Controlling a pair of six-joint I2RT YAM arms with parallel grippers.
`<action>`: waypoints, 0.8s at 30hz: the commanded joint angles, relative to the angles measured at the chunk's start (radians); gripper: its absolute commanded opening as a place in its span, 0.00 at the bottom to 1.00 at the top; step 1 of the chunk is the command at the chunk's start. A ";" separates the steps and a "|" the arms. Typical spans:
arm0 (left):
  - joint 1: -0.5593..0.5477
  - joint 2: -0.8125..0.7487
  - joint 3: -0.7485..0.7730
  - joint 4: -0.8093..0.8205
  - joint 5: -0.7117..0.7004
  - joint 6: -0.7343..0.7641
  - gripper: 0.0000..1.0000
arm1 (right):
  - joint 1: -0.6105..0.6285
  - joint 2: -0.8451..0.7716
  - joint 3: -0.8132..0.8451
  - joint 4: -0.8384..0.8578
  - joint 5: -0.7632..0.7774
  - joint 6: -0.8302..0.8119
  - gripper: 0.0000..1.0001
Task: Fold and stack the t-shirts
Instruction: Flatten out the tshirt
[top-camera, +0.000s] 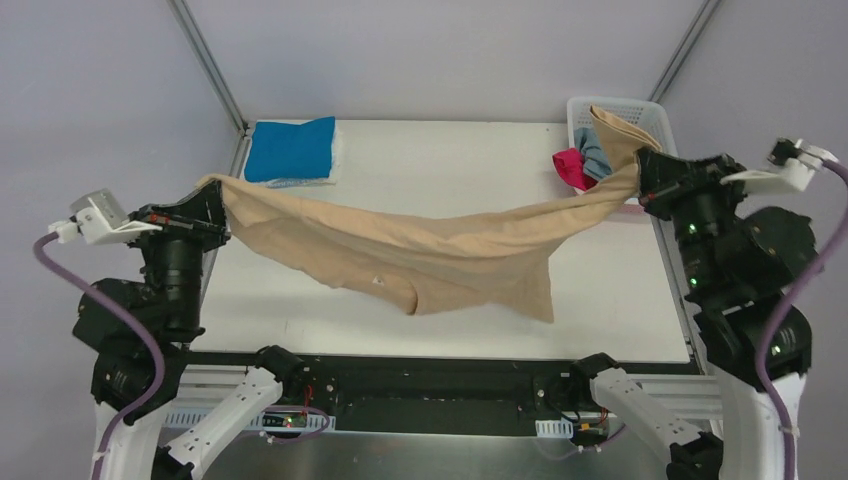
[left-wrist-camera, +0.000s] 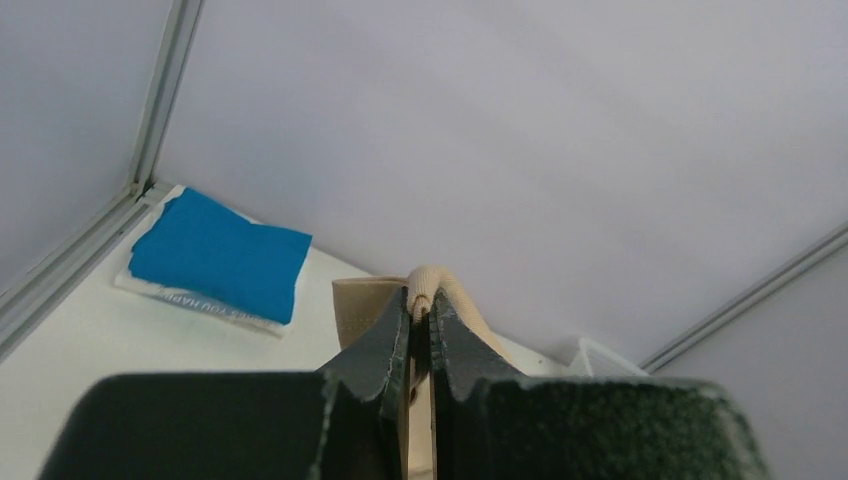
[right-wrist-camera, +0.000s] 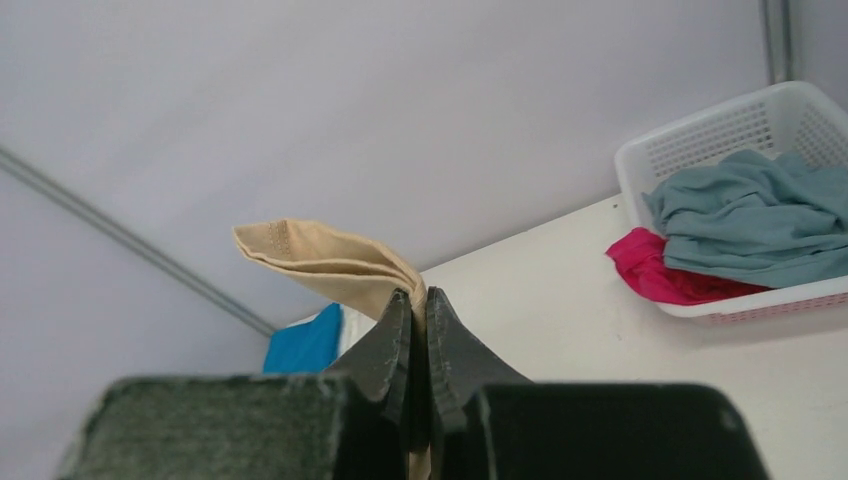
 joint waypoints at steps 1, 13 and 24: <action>0.002 -0.023 0.052 0.022 0.069 0.047 0.00 | -0.001 -0.070 0.038 -0.104 -0.155 0.074 0.00; 0.002 0.020 0.032 0.007 -0.018 0.034 0.00 | -0.001 -0.160 -0.189 -0.082 -0.251 0.187 0.00; 0.175 0.581 -0.036 0.010 -0.167 -0.115 0.00 | -0.019 0.189 -0.380 0.113 0.008 0.229 0.00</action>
